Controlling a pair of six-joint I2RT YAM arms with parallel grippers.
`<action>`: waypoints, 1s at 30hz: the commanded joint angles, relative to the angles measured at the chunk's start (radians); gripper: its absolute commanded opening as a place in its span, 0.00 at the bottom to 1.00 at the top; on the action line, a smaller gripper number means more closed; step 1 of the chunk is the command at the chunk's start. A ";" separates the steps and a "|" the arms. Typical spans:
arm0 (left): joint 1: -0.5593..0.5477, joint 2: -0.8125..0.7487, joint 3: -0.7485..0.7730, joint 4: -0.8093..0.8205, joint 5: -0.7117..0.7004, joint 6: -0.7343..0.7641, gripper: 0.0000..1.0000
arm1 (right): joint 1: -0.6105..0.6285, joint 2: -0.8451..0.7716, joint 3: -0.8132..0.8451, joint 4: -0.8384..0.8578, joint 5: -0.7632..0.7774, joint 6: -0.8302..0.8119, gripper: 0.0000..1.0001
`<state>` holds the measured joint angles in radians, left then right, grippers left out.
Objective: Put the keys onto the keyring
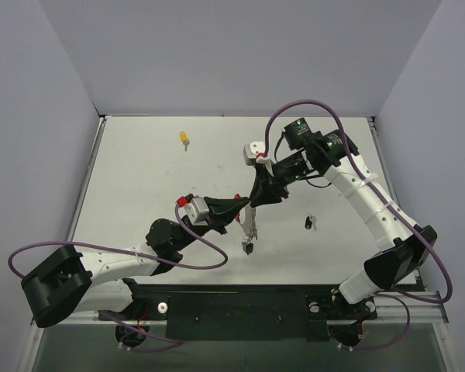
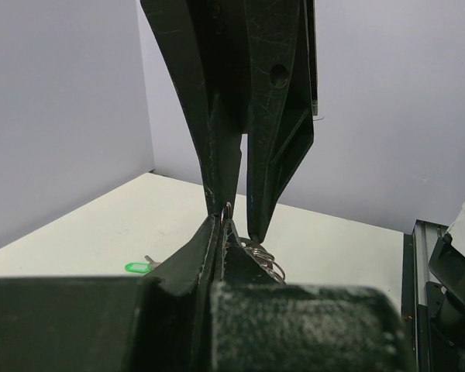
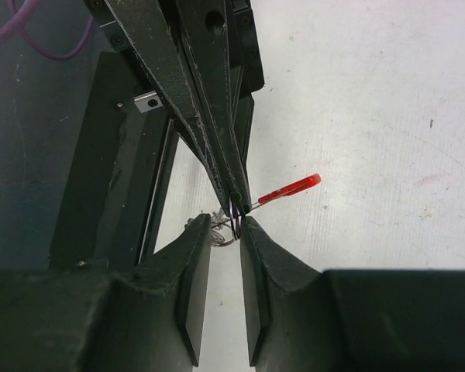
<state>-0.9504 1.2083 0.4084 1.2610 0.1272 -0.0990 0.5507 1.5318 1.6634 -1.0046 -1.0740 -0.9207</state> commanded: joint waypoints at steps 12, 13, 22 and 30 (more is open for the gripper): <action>-0.004 -0.012 0.029 0.270 -0.028 -0.025 0.00 | -0.003 -0.002 -0.021 -0.028 -0.053 -0.046 0.19; -0.004 -0.012 0.027 0.270 -0.028 -0.027 0.00 | -0.003 -0.002 -0.019 -0.029 -0.056 -0.047 0.18; -0.005 -0.013 0.023 0.270 -0.028 -0.036 0.00 | -0.005 -0.002 -0.008 -0.072 -0.057 -0.093 0.00; 0.007 -0.018 0.004 0.239 0.002 -0.068 0.00 | -0.003 -0.002 0.010 -0.109 -0.040 -0.127 0.00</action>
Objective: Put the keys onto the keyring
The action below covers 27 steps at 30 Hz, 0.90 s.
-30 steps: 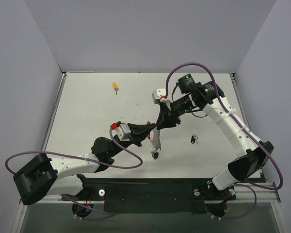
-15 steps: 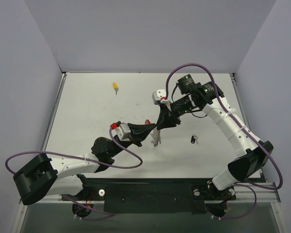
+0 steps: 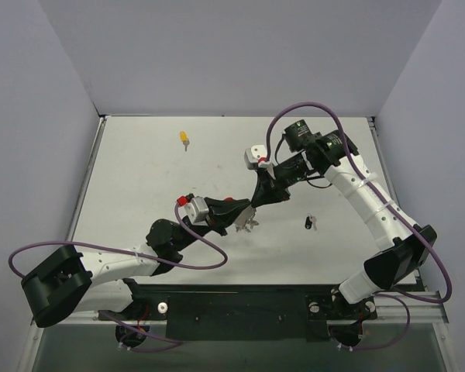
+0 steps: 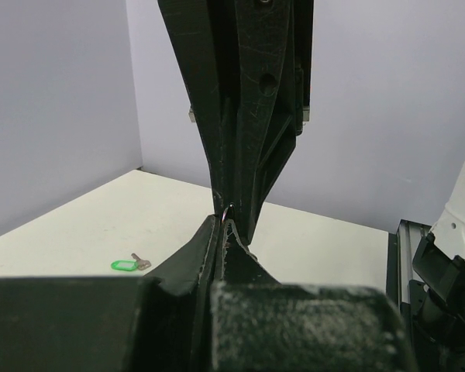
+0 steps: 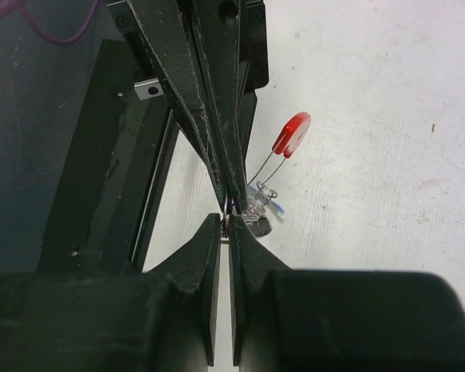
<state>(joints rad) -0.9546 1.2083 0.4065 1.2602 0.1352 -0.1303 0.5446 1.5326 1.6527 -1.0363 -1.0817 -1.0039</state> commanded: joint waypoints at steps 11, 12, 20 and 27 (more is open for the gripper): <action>0.042 -0.044 -0.008 0.222 0.040 -0.088 0.00 | -0.012 0.003 0.036 -0.151 -0.055 -0.099 0.22; 0.043 -0.046 -0.009 0.219 0.043 -0.089 0.00 | -0.017 0.001 0.039 -0.160 -0.055 -0.105 0.23; 0.048 -0.046 -0.006 0.211 0.060 -0.103 0.00 | -0.021 0.011 0.048 -0.179 -0.070 -0.130 0.25; 0.048 -0.016 0.011 0.231 0.096 -0.138 0.00 | -0.021 0.034 0.053 -0.140 -0.057 -0.079 0.29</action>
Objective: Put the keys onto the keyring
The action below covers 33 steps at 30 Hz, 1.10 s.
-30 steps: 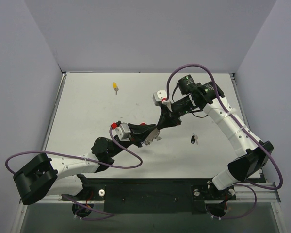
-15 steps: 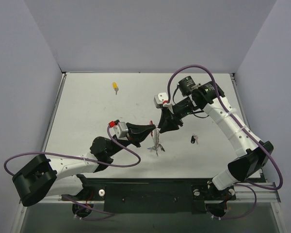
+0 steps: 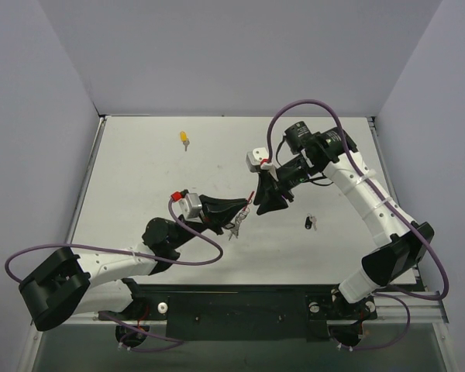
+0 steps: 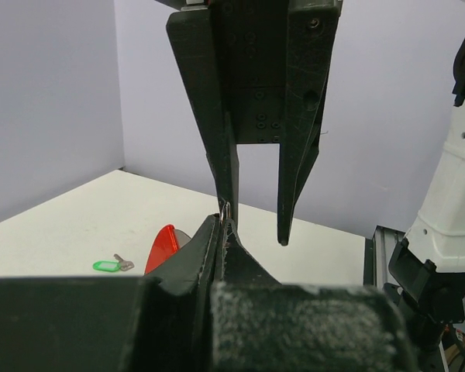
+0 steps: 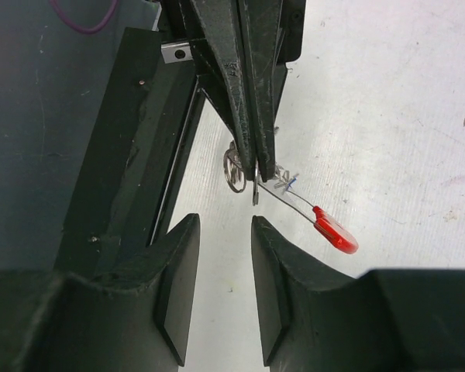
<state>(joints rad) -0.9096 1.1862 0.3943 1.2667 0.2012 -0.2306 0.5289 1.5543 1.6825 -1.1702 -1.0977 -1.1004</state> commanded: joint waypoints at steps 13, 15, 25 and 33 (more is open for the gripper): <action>0.002 0.044 0.044 0.249 0.050 -0.058 0.00 | 0.005 0.010 0.014 0.023 -0.039 0.050 0.25; 0.002 0.043 0.044 0.249 0.046 -0.056 0.00 | 0.005 0.013 0.011 0.026 -0.028 0.051 0.24; 0.002 0.044 0.044 0.258 0.049 -0.062 0.00 | 0.011 0.026 0.002 0.052 -0.018 0.077 0.22; 0.003 0.039 0.043 0.263 0.046 -0.065 0.00 | 0.013 0.032 -0.006 0.063 -0.005 0.082 0.21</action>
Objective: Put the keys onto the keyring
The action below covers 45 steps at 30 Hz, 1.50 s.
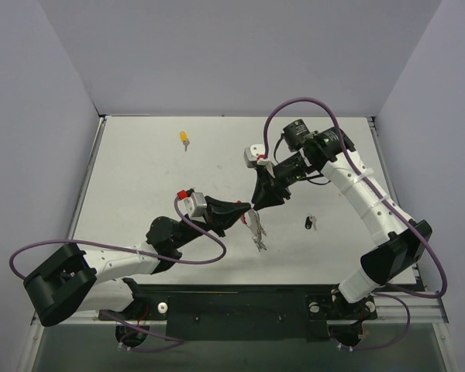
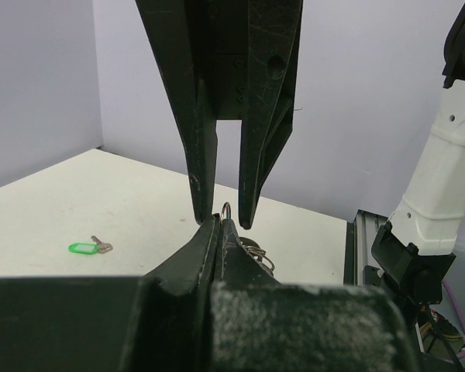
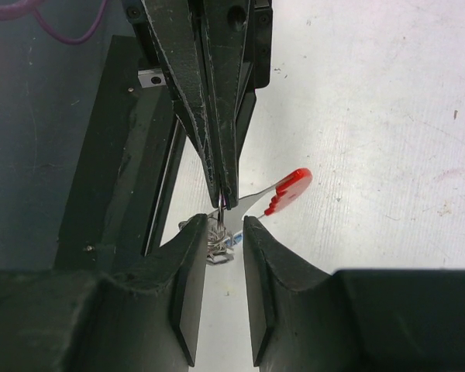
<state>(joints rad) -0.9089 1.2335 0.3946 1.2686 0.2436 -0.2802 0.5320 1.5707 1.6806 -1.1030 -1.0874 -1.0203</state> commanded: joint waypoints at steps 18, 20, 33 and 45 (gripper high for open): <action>0.002 -0.002 0.041 0.270 0.008 -0.031 0.00 | 0.022 0.015 -0.010 -0.014 -0.025 -0.012 0.09; 0.002 -0.003 0.041 0.270 0.006 -0.033 0.00 | 0.022 0.017 -0.010 -0.017 -0.022 -0.014 0.01; 0.008 -0.089 0.018 0.106 -0.001 -0.004 0.05 | 0.023 0.020 0.031 -0.081 0.060 -0.049 0.00; 0.034 -0.279 0.079 -0.398 0.059 0.078 0.30 | 0.051 0.055 0.059 -0.149 0.124 -0.098 0.00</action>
<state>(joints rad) -0.8879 0.9760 0.4229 1.0084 0.2562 -0.2337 0.5705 1.6146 1.7081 -1.1854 -0.9737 -1.0832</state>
